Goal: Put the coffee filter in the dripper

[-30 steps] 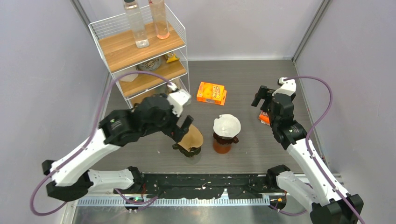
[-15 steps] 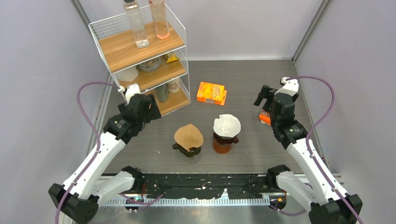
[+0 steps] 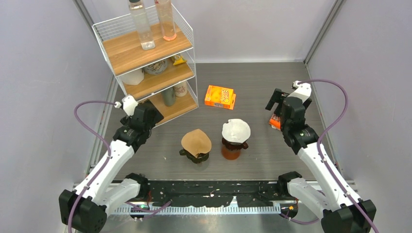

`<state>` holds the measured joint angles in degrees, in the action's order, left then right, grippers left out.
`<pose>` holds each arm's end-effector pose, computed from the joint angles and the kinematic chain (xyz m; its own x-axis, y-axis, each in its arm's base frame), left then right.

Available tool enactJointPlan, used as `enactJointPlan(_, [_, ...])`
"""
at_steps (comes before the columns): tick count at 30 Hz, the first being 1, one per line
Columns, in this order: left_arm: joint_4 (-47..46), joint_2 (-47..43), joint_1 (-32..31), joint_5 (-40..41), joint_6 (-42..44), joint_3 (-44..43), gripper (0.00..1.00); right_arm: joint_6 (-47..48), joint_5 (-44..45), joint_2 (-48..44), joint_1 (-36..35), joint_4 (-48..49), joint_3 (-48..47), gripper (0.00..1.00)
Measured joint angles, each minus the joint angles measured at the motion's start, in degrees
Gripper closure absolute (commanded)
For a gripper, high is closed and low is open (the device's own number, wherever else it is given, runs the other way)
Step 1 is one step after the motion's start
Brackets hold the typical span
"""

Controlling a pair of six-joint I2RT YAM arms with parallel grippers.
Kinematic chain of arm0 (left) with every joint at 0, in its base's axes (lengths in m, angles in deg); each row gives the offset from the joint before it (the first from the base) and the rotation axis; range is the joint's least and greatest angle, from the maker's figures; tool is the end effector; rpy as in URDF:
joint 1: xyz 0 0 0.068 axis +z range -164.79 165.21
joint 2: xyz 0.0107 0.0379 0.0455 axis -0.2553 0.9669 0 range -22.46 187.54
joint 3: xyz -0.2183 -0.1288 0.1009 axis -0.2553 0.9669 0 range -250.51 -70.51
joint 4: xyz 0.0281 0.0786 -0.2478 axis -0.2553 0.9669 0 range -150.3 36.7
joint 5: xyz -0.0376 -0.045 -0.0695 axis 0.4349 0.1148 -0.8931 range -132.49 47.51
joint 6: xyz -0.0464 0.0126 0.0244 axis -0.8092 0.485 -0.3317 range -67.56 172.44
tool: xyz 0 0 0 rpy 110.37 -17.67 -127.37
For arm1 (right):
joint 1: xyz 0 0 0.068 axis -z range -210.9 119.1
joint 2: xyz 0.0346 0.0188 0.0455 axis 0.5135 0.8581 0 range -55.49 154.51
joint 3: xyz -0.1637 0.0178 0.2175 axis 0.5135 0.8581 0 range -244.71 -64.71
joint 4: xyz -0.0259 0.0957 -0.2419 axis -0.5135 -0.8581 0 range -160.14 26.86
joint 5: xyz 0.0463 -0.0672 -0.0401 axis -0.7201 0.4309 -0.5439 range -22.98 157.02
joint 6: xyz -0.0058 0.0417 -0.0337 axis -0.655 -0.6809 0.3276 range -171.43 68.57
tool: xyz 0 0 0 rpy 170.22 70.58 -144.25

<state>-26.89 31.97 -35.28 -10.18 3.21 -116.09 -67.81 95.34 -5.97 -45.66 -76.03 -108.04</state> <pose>0.1892 -0.0504 0.2799 -0.3547 -0.5507 -0.7556 -0.5259 0.7857 -0.3258 0.1960 0.0342 0.3131 -0.2441 0.1925 -0.9505 0.2899 0.9498 0.1179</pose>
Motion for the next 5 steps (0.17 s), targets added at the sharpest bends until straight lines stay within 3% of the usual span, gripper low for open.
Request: enactJointPlan(5, [-3.37,-0.09,0.0,0.98,-1.36,2.69,0.0,-0.59,1.42,-0.02,0.0,0.37,0.72,0.05])
